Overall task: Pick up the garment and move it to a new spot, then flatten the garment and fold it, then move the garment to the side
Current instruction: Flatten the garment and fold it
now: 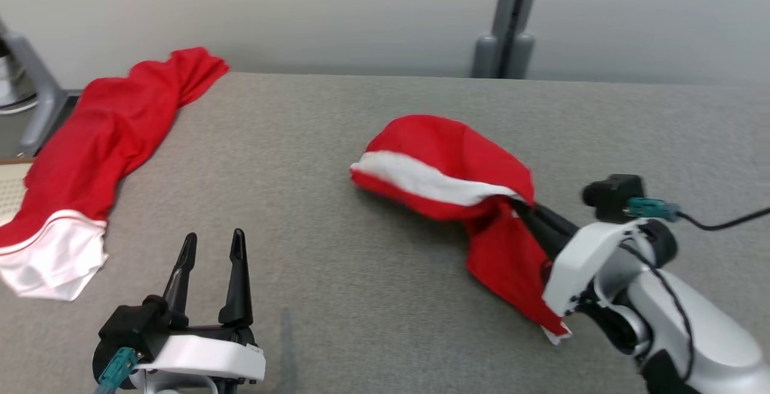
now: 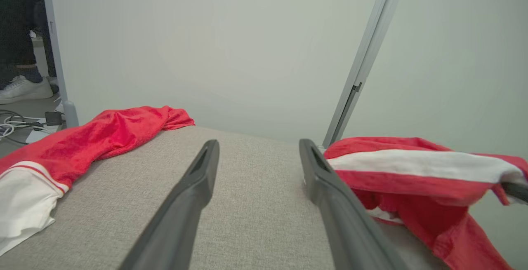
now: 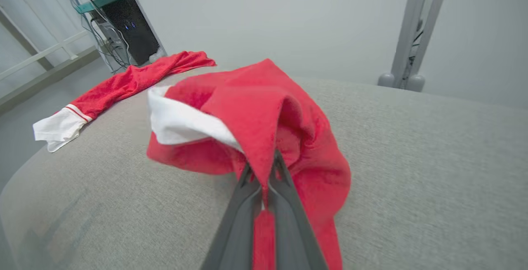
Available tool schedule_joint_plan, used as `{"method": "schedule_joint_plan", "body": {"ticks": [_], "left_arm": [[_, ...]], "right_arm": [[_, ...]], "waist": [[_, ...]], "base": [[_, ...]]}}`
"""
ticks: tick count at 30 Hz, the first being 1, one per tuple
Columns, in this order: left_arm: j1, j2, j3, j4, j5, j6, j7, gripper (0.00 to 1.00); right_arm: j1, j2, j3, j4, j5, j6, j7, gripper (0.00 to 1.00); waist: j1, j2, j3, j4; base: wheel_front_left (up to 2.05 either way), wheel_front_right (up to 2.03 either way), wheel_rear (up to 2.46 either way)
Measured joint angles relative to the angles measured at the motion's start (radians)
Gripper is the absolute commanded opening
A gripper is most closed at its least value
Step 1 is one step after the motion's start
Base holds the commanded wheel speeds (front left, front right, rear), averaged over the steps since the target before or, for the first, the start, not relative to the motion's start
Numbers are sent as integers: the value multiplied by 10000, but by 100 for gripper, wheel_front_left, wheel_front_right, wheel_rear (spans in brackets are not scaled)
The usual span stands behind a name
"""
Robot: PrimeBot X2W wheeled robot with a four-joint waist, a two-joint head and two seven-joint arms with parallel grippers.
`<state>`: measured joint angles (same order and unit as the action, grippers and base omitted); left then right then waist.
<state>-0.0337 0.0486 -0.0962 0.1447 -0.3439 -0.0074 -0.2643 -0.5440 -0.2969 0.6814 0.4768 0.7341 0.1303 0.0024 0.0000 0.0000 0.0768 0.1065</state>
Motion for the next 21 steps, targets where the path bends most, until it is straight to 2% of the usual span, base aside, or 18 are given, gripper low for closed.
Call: {"method": "schedule_joint_plan", "body": {"ticks": [5, 10, 14, 19, 20, 21], "left_arm": [[-17, 0, 40, 48, 63, -46, 0, 100], [-148, 0, 21, 123, 111, -94, 2, 100], [-212, -2, 25, 184, 151, -104, 0, 100], [-380, 0, -19, 311, 180, -151, 2, 100], [-380, -2, -27, 345, 180, -180, 2, 100], [-381, 0, -29, 376, 180, -188, 2, 100]], "right_arm": [[734, -899, -594, -1386, 418, 0, 654, 0], [1362, -1764, -1005, -2015, 746, 4, 1354, 0], [1715, -2184, -1229, -1808, 1195, 4, 1707, 0], [1706, -2435, -1254, -736, 871, 4, 1417, 2], [1670, -2406, -1264, -500, 792, 4, 1279, 39], [1633, -2341, -1248, -301, 754, 4, 1177, 100]], "waist": [[0, 0, -14, -721], [1, 0, 56, -1290], [0, 0, 193, -1509], [0, 0, 289, -1506], [0, 0, 288, -1490], [0, 0, 282, -1472]], "base": [[0, 0, 0], [0, 0, 0], [0, 0, 0], [0, 0, 0], [0, 0, 0], [0, 0, 0]]}}
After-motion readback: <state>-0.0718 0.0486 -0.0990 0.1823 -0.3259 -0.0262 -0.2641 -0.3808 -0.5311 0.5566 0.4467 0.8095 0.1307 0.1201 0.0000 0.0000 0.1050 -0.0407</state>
